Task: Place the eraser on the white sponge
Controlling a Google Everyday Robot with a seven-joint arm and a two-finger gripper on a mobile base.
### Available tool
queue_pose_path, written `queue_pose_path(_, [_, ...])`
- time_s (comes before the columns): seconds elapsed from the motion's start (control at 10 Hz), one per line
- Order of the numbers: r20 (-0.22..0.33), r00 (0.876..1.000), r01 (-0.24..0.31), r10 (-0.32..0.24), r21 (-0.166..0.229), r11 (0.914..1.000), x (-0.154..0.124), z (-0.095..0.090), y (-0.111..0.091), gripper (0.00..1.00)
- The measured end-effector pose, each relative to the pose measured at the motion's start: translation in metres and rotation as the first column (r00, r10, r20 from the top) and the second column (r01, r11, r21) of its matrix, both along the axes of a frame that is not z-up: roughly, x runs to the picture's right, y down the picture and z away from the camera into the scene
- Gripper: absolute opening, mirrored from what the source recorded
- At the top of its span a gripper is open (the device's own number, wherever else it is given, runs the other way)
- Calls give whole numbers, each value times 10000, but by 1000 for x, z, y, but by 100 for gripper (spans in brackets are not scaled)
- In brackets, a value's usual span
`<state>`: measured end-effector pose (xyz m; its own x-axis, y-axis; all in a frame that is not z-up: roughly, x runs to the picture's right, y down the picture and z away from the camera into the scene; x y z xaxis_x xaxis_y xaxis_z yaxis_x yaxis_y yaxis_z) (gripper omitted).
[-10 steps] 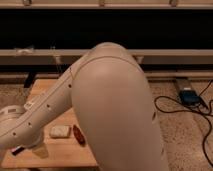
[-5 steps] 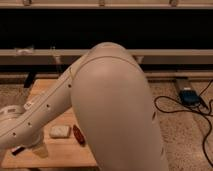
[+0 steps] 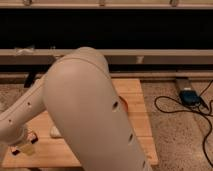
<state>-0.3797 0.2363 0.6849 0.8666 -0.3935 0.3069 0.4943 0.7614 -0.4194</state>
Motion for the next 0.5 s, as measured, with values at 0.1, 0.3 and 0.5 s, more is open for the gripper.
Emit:
queue_pose_path(0.1, [69, 9999, 115, -115, -72, 9999, -5, 7, 0, 80])
queue_pose_path(0.3, [307, 9988, 390, -380, -304, 9988, -19, 24, 5, 80])
queue_pose_path(0.5, [452, 9976, 534, -515, -417, 9977, -27, 35, 12, 80])
